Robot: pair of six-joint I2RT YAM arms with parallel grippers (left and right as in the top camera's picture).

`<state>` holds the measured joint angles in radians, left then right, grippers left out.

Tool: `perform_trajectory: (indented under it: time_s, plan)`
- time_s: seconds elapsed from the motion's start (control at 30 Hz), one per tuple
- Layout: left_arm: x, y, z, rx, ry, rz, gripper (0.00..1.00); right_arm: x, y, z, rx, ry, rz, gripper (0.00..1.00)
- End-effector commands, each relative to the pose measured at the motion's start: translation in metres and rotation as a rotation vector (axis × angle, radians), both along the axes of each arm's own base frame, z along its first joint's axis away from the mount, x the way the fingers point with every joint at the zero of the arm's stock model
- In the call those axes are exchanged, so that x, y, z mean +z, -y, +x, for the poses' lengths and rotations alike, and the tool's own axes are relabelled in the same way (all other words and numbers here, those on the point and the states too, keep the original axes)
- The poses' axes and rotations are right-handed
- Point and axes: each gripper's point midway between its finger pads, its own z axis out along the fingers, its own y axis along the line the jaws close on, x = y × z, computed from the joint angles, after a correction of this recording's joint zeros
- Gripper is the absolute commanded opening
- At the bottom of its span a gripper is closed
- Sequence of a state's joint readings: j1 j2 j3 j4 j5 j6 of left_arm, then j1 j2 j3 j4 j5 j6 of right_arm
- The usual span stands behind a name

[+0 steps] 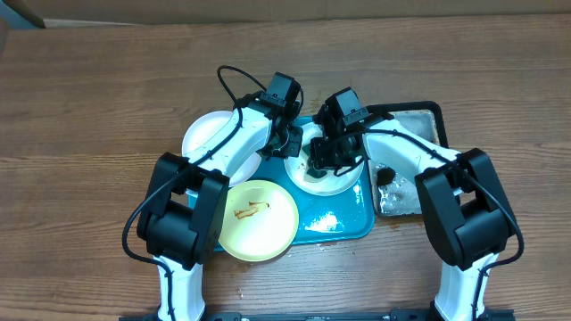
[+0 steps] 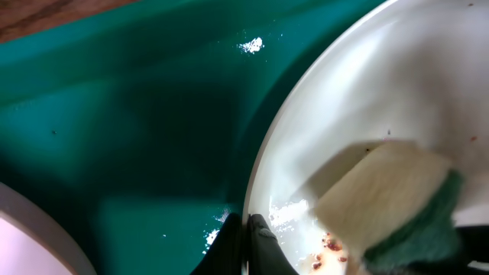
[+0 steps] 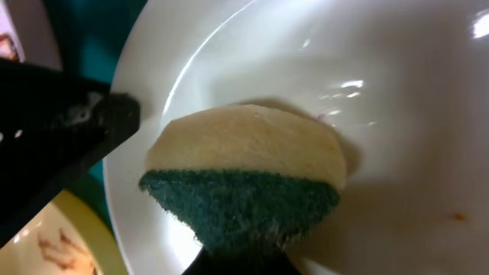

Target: Clean dirty plates on tray and stack at the side

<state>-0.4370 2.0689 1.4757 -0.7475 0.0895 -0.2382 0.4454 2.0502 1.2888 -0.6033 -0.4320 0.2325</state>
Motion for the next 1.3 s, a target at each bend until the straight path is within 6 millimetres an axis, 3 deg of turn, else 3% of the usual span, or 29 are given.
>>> perform_trajectory:
  time_s: [0.0, 0.23, 0.43, 0.63, 1.27]
  plan:
    - [0.015, 0.014, 0.007, -0.006, 0.032, -0.052, 0.04, -0.06, 0.018, -0.05, 0.076, -0.172, -0.08, 0.04]
    - [0.015, 0.015, 0.007, -0.008, 0.033, -0.056, 0.04, -0.06, 0.018, -0.049, 0.021, -0.195, -0.086, 0.04]
    - [0.015, 0.015, 0.007, -0.008, 0.032, -0.055, 0.04, -0.077, 0.07, -0.04, -0.171, -0.164, -0.399, 0.04]
    - [0.015, 0.015, 0.007, -0.008, 0.033, -0.055, 0.04, -0.076, 0.117, -0.041, -0.322, -0.141, -0.652, 0.04]
    - [0.015, 0.015, 0.007, -0.008, 0.034, -0.055, 0.04, -0.05, 0.194, -0.053, -0.587, -0.076, -1.04, 0.04]
